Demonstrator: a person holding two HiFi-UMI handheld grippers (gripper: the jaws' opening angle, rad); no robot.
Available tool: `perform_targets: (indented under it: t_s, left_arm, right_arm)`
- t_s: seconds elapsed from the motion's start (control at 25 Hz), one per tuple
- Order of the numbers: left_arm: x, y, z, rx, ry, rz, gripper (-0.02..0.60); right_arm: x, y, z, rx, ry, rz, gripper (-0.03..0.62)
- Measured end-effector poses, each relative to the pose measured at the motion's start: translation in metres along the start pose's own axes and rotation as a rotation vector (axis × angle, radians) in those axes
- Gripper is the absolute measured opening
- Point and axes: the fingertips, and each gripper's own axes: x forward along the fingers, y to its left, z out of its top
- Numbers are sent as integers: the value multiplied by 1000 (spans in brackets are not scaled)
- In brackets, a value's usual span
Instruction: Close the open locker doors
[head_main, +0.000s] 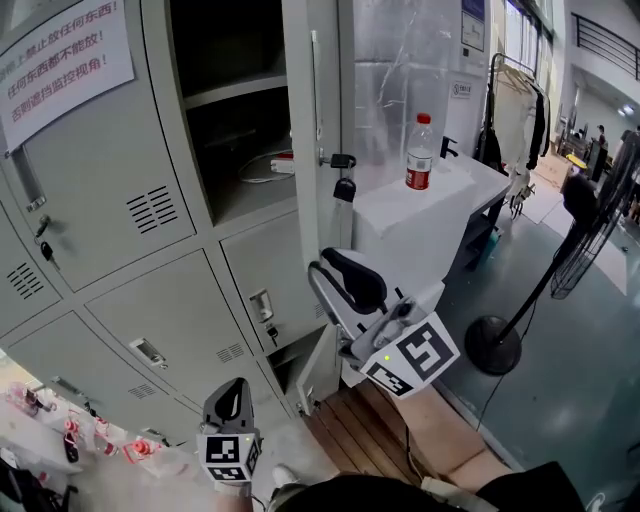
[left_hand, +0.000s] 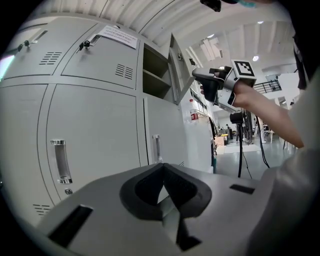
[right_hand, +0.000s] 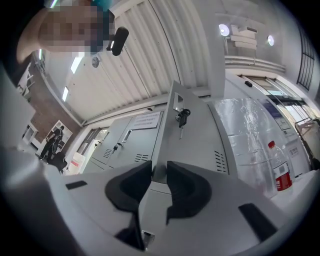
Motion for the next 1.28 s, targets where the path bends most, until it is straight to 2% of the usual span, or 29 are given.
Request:
perform_targets:
  t_s: [0.48,0.96,1.28]
  left_arm:
    - [-8,56,-9,-6,34,26,8]
    - [-1,103,-21,-9,57,2,8]
    - [9,124,-26,25,32,-15,8]
  right_arm:
    - [56,21,-21,2,-6,12,94]
    - [114,23,-48,-6,6,-15,92]
    - [145,17,-63,-6,11,-44,89]
